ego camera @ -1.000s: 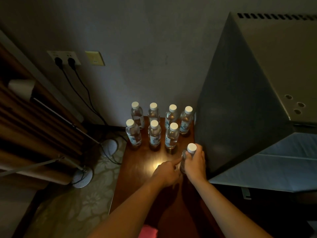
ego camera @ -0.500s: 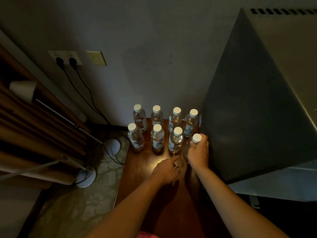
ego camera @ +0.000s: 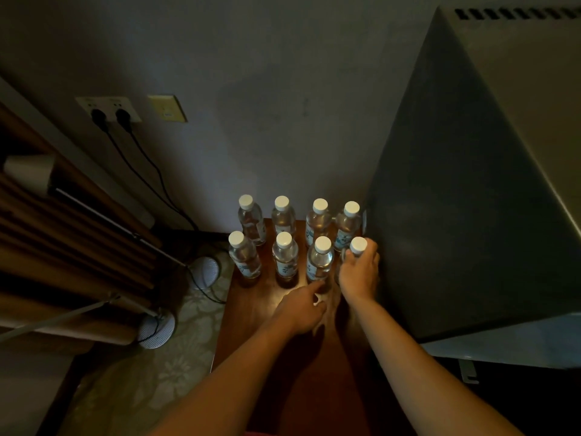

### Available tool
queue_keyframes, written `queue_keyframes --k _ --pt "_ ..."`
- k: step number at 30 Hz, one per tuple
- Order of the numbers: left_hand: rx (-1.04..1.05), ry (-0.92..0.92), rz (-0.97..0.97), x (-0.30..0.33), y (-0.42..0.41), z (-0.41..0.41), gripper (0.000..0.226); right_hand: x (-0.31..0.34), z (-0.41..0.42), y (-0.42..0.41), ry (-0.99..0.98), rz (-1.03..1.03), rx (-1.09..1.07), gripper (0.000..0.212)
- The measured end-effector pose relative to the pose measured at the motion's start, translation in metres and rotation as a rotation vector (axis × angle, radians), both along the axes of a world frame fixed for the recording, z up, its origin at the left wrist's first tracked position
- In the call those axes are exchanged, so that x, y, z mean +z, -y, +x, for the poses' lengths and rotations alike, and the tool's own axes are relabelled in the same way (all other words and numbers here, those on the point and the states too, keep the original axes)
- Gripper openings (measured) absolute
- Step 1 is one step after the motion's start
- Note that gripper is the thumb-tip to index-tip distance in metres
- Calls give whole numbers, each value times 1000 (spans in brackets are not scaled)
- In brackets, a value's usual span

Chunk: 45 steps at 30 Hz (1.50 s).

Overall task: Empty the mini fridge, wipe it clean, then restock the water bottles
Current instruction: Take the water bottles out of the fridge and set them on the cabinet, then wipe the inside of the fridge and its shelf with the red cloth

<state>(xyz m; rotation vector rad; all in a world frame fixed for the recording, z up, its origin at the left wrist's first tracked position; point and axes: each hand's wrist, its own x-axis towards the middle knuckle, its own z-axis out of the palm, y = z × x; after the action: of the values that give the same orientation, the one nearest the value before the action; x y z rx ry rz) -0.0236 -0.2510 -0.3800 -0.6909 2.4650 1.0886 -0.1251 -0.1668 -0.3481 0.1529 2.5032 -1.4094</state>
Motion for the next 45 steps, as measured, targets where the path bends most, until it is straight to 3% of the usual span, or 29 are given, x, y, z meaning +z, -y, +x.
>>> queue_keyframes --k 4,11,16,21,31,45 --pt "4 -7 18 8 2 4 59 2 1 -3 9 -4 13 45" --pt "72 -111 -22 32 3 20 47 15 12 -9 77 54 58 70" --pt "113 -148 -25 45 6 39 39 28 25 -16 95 65 21 57" --pt "143 -176 -60 56 4 61 38 40 43 -26 87 61 44 65" --pt "170 -203 -99 67 2 124 36 50 100 -42 59 46 214 49" --pt "268 -132 -108 28 -22 235 32 7 198 -61 84 252 527 52"
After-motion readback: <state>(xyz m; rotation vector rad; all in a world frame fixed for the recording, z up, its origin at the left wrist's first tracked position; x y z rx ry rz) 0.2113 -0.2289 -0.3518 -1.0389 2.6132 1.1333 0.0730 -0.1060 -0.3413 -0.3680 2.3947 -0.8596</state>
